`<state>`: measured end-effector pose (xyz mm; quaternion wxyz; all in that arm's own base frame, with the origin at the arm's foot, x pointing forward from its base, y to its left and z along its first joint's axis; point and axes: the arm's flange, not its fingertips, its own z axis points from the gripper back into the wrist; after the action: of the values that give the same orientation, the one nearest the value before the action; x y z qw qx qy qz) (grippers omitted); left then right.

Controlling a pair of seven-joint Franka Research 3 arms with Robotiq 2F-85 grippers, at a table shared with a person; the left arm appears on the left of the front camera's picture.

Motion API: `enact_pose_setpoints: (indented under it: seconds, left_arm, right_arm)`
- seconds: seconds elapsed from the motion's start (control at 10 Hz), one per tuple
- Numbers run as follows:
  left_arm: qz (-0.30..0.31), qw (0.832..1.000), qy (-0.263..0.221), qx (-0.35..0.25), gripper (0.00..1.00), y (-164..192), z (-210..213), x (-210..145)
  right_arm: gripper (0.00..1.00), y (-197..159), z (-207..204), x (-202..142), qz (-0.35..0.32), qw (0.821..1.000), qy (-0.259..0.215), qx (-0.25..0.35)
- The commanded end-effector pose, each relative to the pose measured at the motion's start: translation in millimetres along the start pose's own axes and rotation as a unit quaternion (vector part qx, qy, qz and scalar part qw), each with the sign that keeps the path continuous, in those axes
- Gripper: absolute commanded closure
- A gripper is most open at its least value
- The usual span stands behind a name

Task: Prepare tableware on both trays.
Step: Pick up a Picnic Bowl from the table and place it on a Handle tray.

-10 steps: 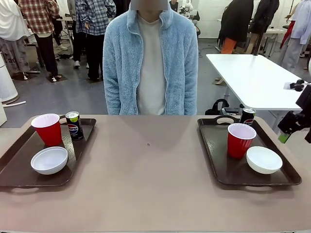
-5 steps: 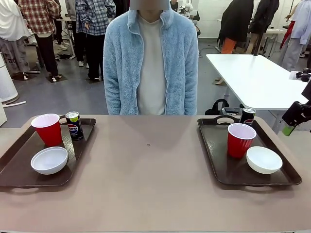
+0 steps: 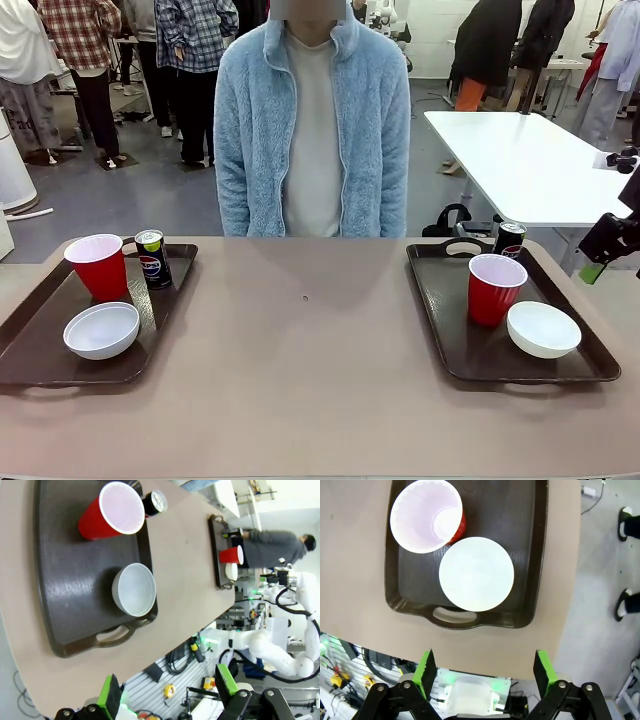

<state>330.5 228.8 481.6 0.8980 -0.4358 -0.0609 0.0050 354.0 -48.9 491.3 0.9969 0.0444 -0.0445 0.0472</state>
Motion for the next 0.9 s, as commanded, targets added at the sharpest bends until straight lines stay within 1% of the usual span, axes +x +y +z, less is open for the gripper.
enact_pose_setpoints:
  seconds: [0.0,0.3,0.4,0.5,0.6,0.7,0.8]
  left_arm:
    - [0.008,1.0,-0.006,0.001,0.0,-2,1,0]
    - [0.008,1.0,-0.006,0.001,0.0,-2,1,0]
    - [0.008,1.0,-0.006,0.001,0.0,-2,1,0]
    - [0.008,1.0,-0.006,0.001,0.0,-2,1,0]
    - [0.008,1.0,-0.006,0.001,0.0,-2,1,0]
    - [0.008,1.0,-0.006,0.001,0.0,-2,1,0]
    - [0.008,1.0,-0.006,0.001,0.0,-2,1,0]
  right_arm:
    - [0.0,-2,-3,1,0.006,1.0,-0.003,0.001]
    - [0.0,0,0,0,0.0,1.0,0.0,0.0]
    - [0.0,-16,15,-16,-0.024,0.995,-0.029,0.09]
    - [0.0,-38,33,-19,-0.071,0.981,-0.074,0.164]
    - [0.0,-62,51,-28,-0.116,0.964,-0.11,0.214]
    - [0.0,-89,66,-32,-0.157,0.944,-0.128,0.262]
    - [0.0,-113,76,-36,-0.186,0.921,-0.132,0.315]
